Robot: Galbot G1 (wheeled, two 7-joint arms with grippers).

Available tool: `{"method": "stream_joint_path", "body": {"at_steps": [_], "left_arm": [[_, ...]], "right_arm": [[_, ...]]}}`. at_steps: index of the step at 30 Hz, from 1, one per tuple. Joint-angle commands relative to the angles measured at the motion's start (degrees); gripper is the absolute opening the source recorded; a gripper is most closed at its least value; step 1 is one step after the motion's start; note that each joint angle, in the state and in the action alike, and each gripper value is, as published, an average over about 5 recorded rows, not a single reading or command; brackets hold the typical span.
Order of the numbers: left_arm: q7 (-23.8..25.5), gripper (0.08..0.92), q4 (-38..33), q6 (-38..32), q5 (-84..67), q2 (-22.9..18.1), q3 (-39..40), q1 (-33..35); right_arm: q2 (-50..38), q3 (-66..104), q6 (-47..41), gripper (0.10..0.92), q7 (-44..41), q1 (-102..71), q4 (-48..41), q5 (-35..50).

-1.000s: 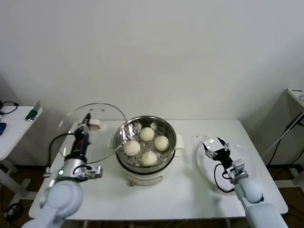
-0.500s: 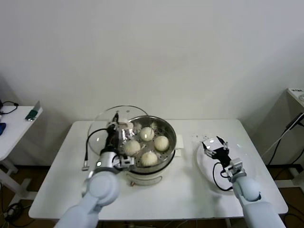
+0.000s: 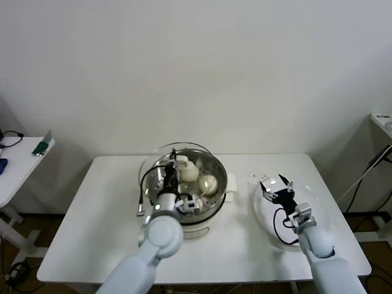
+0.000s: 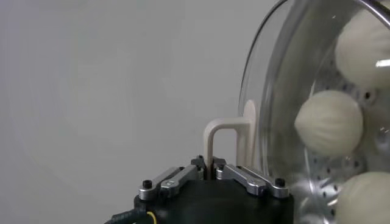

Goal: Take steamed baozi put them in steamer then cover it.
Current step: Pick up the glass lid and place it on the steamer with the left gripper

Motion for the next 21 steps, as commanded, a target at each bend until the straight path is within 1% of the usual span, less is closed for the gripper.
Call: {"method": "stream_joint_path", "body": {"at_steps": [1, 8, 21], "left_arm": [[1.41, 0.147, 2.66, 1.01, 2.43, -3.13, 2.53, -1.18], [1.53, 0.147, 2.08, 1.03, 3.74, -3.58, 3.20, -0.68], [2.20, 0.147, 1.83, 1.09, 5.01, -2.91, 3.22, 0.25]], "right_arm": [[0.37, 0.04, 0.17, 0.823, -0.03, 0.26, -0.30, -0.19], [0.56, 0.09, 0.42, 0.823, -0.11, 0.34, -0.60, -0.42], [0.75, 0.27, 0.58, 0.823, -0.28, 0.62, -1.01, -0.65]]}}
